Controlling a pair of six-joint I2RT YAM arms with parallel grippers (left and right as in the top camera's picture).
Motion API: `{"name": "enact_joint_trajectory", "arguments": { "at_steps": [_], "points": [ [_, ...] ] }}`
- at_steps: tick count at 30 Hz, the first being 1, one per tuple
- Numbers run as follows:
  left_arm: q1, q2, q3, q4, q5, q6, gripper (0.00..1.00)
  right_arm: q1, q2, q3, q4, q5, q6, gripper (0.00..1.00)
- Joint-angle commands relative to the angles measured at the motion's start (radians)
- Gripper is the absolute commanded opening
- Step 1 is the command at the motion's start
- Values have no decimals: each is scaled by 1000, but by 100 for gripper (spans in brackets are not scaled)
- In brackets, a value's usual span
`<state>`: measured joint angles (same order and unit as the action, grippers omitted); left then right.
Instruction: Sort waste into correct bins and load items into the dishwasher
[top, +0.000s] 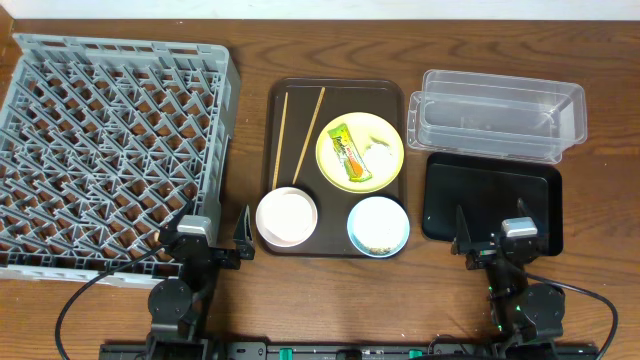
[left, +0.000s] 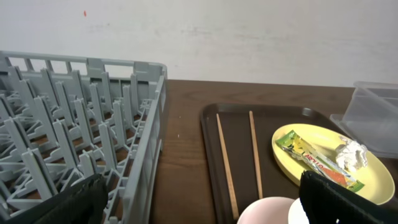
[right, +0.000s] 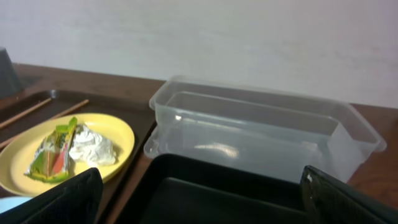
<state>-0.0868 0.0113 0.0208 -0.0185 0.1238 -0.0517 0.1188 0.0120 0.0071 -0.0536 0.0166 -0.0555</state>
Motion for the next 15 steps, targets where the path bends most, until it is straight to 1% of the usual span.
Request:
{"name": "enact_joint_trajectory", "arguments": {
  "at_steps": [1, 3, 6, 8, 10, 12, 15],
  "points": [
    [4, -1, -17, 11, 3, 8, 98, -6, -2, -2, 0, -53, 37, 99],
    [4, -1, -17, 50, 48, -11, 98, -6, -2, -2, 11, -87, 61, 99],
    [4, -1, -17, 101, 146, -14, 98, -6, -2, -2, 53, -146, 135, 99],
    [4, -1, -16, 154, 161, -21, 98, -6, -1, 0, 105, -181, 162, 99],
    [4, -1, -2, 205, 161, -59, 98, -6, 0, 20, 144, -226, 164, 99],
    [4, 0, 27, 242, 160, -82, 98, -6, 8, 71, 132, -233, 171, 99],
    [4, 16, 101, 239, 152, -82, 98, -6, 70, 196, 40, -235, 175, 99]
  ]
}}
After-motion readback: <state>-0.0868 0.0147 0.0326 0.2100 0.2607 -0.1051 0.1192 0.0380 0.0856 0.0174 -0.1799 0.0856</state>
